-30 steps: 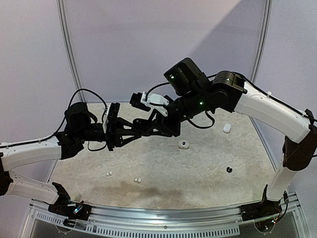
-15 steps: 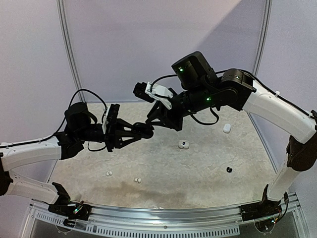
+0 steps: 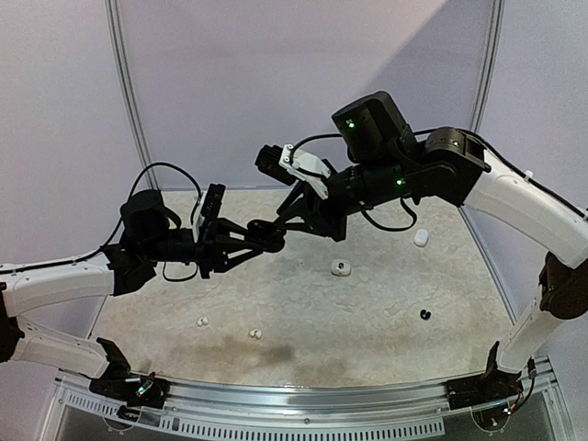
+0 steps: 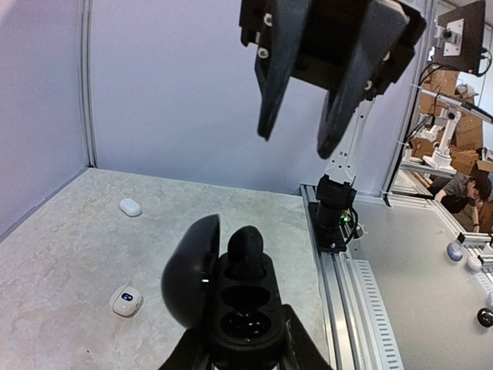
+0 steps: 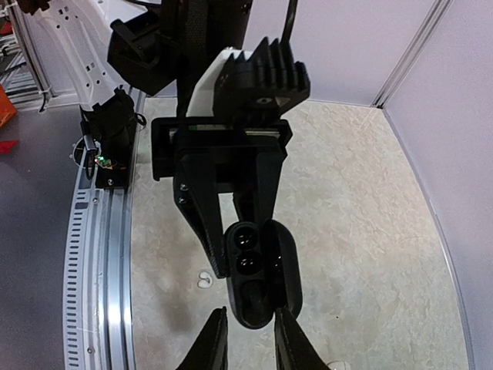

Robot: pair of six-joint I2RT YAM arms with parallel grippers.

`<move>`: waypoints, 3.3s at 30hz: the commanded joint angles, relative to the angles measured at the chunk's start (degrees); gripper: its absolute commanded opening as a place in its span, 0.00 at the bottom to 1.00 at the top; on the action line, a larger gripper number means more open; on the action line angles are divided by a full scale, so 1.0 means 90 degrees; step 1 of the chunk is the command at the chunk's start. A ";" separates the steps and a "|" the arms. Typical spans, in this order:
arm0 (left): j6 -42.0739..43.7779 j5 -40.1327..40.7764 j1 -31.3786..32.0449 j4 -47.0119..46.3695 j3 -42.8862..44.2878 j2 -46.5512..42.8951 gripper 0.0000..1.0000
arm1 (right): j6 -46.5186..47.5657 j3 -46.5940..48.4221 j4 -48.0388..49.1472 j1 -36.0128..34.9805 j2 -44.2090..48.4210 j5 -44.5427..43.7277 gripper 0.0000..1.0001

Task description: Insert the wireless bluetooth earbuds into the charging case

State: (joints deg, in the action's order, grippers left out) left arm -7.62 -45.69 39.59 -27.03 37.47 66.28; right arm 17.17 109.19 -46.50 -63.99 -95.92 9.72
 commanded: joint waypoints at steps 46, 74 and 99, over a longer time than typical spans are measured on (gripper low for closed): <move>0.0374 -0.0176 0.0064 -0.0393 -0.0052 -0.0002 0.00 | 0.1219 0.0285 -0.1103 -0.0214 -0.0825 -0.0222 0.01; 0.1516 -0.0411 0.0015 0.0076 -0.0090 -0.0011 0.00 | 0.1573 0.0293 -0.0987 -0.0280 -0.0628 -0.0990 0.00; 0.0929 -0.0129 0.0045 -0.0166 -0.0199 -0.0028 0.00 | 0.0757 -0.0318 0.0829 -0.0284 -0.0231 -0.0478 0.00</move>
State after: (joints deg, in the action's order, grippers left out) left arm 3.75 -48.10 39.59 -25.30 36.56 66.67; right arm 26.57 107.87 -44.29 -66.70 -99.04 4.73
